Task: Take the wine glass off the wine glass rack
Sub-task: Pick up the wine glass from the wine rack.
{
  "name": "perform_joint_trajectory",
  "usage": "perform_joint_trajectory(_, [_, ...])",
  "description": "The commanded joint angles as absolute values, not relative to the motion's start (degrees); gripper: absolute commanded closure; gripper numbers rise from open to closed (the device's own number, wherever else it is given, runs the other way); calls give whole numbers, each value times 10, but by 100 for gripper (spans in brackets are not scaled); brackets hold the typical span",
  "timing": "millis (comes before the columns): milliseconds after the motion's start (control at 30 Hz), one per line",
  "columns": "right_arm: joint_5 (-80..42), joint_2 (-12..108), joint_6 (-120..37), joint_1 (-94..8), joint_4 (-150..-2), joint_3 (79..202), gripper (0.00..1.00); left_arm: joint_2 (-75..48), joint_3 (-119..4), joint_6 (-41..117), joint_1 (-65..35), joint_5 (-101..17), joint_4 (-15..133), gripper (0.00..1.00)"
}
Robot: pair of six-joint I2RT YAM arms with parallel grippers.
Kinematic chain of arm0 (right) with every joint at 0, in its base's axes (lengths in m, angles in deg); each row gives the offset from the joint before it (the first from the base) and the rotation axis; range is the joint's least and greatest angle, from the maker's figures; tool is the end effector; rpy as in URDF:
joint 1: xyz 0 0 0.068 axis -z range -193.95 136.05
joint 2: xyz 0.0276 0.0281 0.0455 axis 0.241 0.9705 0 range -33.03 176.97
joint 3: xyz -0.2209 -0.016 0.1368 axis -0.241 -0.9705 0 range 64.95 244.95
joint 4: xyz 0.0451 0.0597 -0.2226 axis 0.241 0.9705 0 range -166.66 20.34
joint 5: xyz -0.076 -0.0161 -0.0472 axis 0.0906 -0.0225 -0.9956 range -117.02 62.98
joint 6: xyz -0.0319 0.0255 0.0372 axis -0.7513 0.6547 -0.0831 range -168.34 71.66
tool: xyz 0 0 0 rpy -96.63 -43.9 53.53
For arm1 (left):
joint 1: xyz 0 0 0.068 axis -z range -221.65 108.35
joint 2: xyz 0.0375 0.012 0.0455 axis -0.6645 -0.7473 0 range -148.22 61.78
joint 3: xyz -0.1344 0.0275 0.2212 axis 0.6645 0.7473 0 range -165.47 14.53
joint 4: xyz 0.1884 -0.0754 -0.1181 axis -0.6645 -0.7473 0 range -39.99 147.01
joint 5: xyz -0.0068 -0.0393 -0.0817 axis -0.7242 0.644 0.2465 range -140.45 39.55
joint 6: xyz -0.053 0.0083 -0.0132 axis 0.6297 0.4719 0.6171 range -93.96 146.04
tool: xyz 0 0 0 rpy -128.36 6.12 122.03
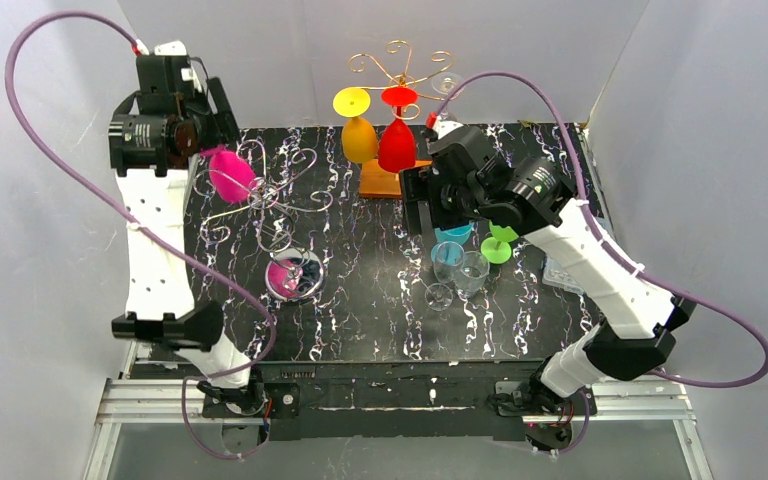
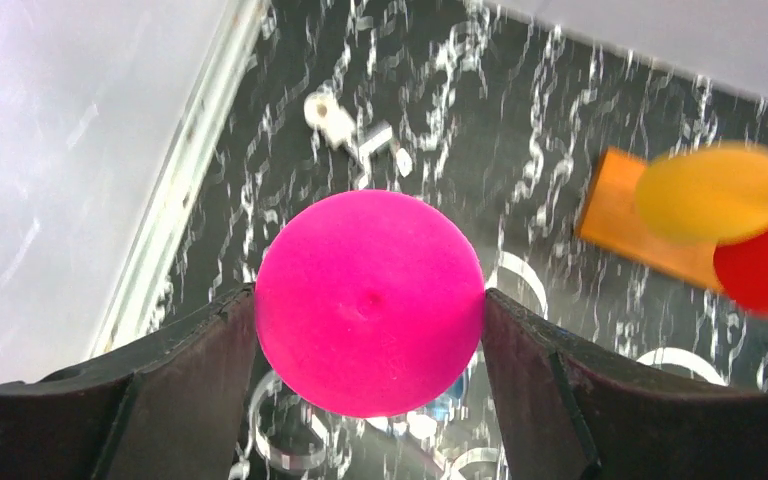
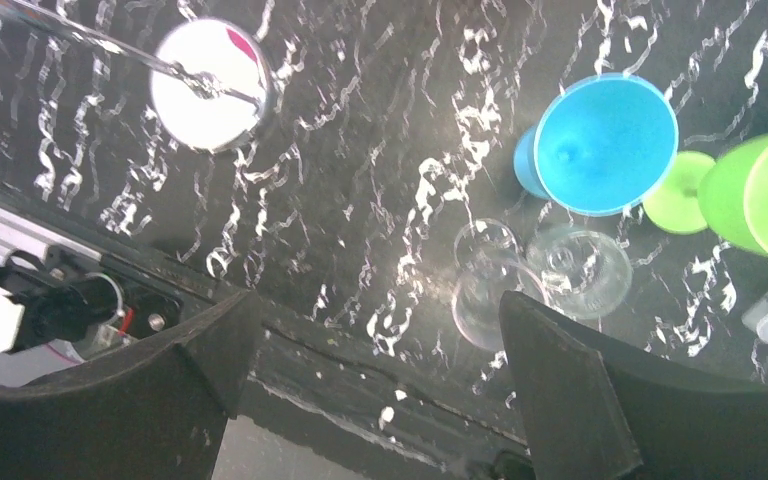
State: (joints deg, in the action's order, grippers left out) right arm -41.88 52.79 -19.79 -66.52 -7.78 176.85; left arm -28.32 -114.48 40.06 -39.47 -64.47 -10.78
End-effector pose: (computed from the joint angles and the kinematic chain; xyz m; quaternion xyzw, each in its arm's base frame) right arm 0.1599 0.1931 0.4379 -0.1385 0.8996 0.1682 0.3786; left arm 0.2480 -0.0002 0.4938 -0.1499 0.8437 0.0330 0.5144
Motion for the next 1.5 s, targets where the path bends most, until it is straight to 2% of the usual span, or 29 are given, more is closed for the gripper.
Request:
perform_joint_trajectory(0, [-437,555,-202,-668,-109,1827,2,-350,-1233,383,-408,-693,-59,40])
perform_joint_trajectory(267, [-437,594,-211,-666,-166,1870,2,-391,-1278,385,-411,-608,2,40])
perform_joint_trajectory(567, [-413,583,-213,-642,-247,1819,2,-389,-1275,409,-383,-533,34,41])
perform_joint_trajectory(1067, [-375,544,-230,-616,-333,1730,2,-381,-1272,410,-274,-524,27,42])
perform_joint_trajectory(1467, [-336,514,-225,-591,-359,1680,2,-357,-1234,420,-227,-508,7,44])
